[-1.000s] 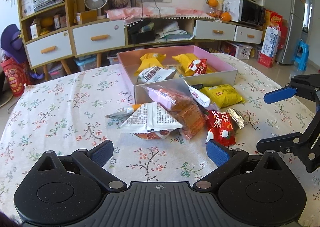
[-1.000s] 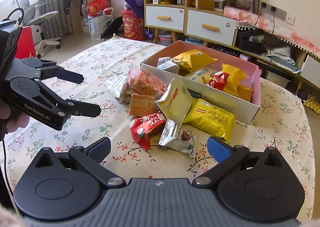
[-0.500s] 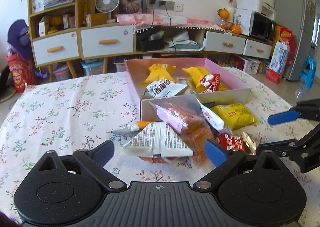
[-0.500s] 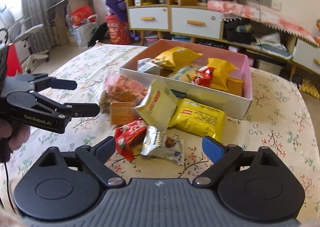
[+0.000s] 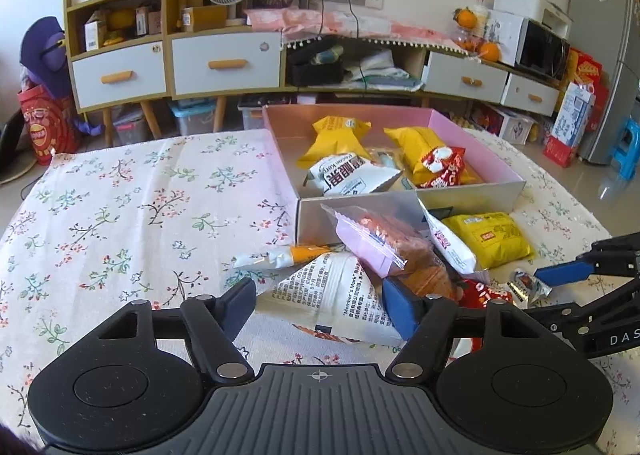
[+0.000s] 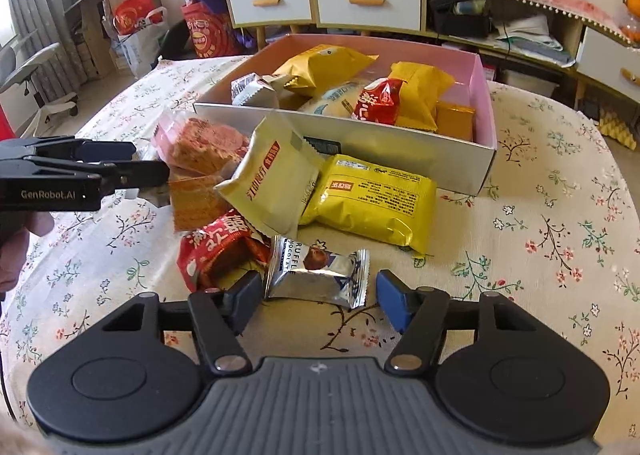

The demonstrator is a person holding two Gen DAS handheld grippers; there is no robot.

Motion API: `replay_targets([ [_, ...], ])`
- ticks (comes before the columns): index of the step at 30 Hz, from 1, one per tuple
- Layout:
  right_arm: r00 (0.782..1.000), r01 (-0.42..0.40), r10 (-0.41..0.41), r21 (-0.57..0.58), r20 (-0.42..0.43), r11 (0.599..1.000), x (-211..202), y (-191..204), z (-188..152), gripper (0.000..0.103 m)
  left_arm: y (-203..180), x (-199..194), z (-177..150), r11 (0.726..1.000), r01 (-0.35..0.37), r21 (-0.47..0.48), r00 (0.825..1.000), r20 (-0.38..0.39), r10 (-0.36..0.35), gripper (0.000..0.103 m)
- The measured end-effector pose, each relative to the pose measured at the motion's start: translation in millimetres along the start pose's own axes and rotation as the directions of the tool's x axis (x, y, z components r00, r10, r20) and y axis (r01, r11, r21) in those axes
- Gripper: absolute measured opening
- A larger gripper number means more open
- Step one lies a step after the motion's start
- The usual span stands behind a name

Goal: Organize snacks
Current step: 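Grasp another white printed bag with the left gripper while the right gripper grasps the silver foil packet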

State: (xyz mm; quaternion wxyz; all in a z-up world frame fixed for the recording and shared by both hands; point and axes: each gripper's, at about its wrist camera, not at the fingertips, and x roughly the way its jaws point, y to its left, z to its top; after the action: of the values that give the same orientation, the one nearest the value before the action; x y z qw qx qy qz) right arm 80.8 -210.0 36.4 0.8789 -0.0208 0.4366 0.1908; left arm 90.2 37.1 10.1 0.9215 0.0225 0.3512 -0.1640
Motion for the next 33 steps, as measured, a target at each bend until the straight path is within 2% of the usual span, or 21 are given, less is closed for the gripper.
replay_targets([
  [9, 1.0, 0.021, -0.02, -0.054, 0.01, 0.998, 5, 9, 1, 0.063, 1, 10, 2, 1.0, 0.008, -0.01, 1.0, -0.027, -0.008, 0.07],
  [13, 1.0, 0.019, -0.018, -0.065, 0.015, 0.998, 7, 8, 4, 0.061, 2, 9, 3, 1.0, 0.012, -0.028, 1.0, -0.028, -0.013, 0.068],
  [15, 1.0, 0.012, -0.011, -0.067, 0.018, 0.998, 8, 8, 6, 0.054, 2, 7, 3, 1.0, 0.011, -0.027, 1.0, -0.025, -0.012, 0.065],
  [17, 1.0, 0.011, -0.009, -0.071, 0.02, 0.997, 7, 8, 7, 0.039, 2, 5, 3, 1.0, 0.011, -0.029, 1.0, -0.021, -0.012, 0.06],
  [20, 1.0, 0.006, -0.005, -0.08, 0.021, 0.997, 6, 9, 8, 0.03, 4, 1, 2, 0.999, 0.018, -0.031, 1.0, -0.024, -0.018, 0.058],
  [23, 1.0, -0.001, 0.003, -0.093, 0.022, 0.996, 5, 10, 7, 0.024, 4, -1, 2, 0.999, 0.018, -0.029, 0.999, -0.027, -0.018, 0.057],
  [33, 0.999, -0.008, 0.013, -0.106, 0.046, 0.994, -3, 10, 10, 0.016, 4, -15, 6, 0.999, 0.019, -0.029, 0.999, -0.033, -0.02, 0.056],
])
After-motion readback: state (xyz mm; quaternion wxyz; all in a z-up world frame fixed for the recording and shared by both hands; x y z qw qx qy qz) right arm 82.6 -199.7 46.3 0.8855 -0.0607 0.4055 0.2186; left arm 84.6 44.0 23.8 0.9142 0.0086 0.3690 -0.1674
